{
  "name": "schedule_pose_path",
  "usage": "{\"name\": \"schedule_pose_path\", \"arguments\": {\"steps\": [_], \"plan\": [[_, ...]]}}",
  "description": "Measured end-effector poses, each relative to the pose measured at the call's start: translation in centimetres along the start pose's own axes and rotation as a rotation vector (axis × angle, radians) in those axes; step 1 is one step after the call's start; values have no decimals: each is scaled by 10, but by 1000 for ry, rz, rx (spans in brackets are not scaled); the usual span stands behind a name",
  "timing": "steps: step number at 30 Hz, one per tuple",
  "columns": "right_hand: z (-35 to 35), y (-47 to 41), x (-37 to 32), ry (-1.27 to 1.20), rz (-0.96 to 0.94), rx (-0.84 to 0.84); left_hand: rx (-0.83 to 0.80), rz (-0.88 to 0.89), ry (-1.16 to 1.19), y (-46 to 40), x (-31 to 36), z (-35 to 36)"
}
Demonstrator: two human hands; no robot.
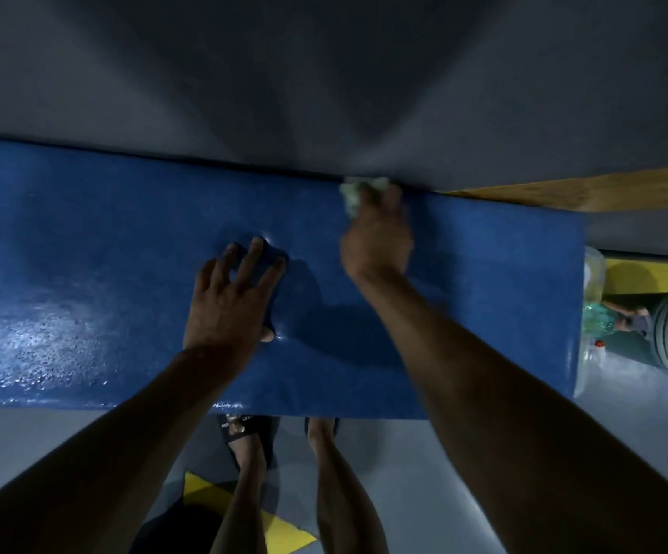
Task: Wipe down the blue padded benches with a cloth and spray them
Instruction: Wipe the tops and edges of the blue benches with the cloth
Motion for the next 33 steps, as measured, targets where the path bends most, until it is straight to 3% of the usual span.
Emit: {"name": "schedule_pose_path", "arguments": {"steps": [3, 7, 12, 16, 18, 24, 28, 29, 33], "plan": [[1, -1, -43, -13, -214, -97, -20, -8, -22, 1, 1, 0], [-17, -19, 22, 59, -316, -179, -24, -18, -30, 1, 0, -1], [-53, -26, 130, 131, -16, 2, -10, -15, -7, 1, 0, -1], [-39, -12, 120, 140, 187, 99, -23, -35, 5, 1, 1, -2], [-23, -9, 90, 21, 291, 110, -32, -42, 2, 1, 1, -2], [11, 18, -31, -39, -100, 36, -54, -54, -15, 3, 2, -6], [-14, 6, 14, 86, -396, -101, -76, -43, -30, 3, 3, -9], [-22, 1, 38, 117, -381, -91, -78, -46, -29, 2, 2, -9], [-51, -10, 129, 44, 22, 18, -95, -42, -16, 2, 4, -8]]}}
Point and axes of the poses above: each hand's wrist, its own y-axis away from the middle knuckle, its own z-axis out of the palm, x = y × z, the point moved 3 cm from there along -y, towards the middle knuckle, and after that the axes turned 4 degrees about -z, right-handed, at the moved point
